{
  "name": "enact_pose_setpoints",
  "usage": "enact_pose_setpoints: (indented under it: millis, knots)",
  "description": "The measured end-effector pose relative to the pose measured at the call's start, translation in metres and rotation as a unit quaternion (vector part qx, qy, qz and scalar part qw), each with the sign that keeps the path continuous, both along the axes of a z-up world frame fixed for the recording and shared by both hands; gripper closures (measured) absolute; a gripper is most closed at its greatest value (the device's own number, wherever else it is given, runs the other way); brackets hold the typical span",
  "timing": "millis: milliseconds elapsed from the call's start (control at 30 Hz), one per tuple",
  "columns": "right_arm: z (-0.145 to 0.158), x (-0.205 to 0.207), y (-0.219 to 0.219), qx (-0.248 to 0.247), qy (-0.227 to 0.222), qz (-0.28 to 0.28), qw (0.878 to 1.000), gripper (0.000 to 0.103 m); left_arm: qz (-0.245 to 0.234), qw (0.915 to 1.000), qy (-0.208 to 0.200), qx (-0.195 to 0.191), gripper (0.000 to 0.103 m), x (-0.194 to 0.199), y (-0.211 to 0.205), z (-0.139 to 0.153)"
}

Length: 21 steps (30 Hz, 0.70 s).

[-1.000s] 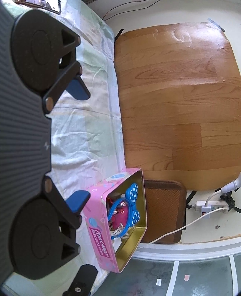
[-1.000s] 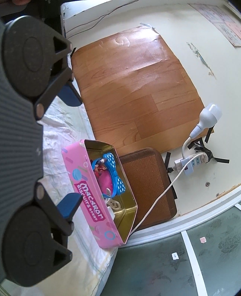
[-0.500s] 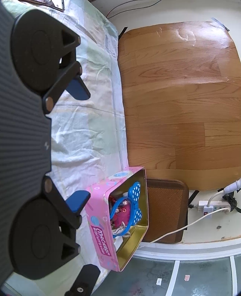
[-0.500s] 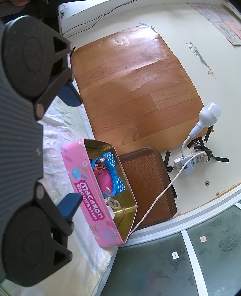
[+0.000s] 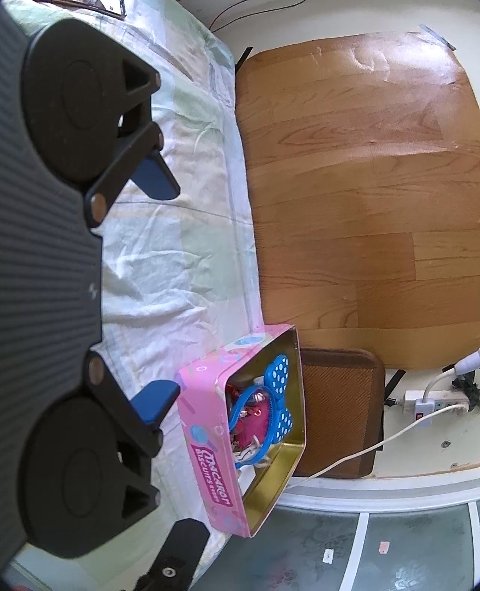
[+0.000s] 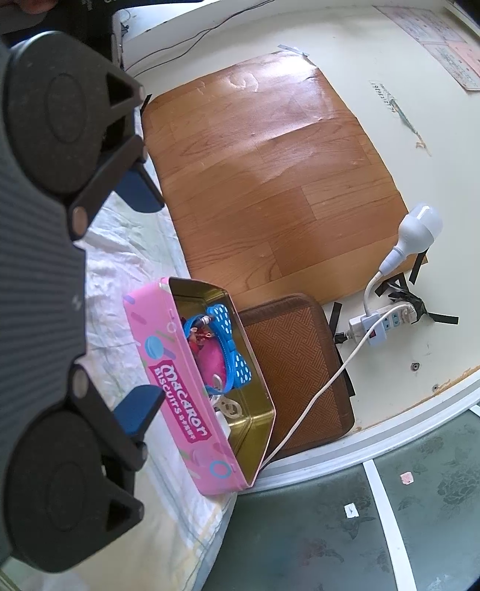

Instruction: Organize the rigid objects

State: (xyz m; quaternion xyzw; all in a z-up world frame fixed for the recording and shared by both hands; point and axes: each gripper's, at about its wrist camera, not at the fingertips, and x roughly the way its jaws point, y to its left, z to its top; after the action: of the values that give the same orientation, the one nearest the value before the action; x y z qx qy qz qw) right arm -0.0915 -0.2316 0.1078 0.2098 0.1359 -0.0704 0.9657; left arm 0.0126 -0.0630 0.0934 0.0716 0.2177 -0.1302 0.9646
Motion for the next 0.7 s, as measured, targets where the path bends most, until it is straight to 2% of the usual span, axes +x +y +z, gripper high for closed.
enact_pose_setpoints:
  millis: [700]
  knots:
    - [-0.0065, 0.0024, -0.0008, 0.005, 0.005, 0.004, 1.000, 0.000, -0.006, 0.9998, 0.016, 0.005, 0.000, 0.0025, -0.0019, -0.0062]
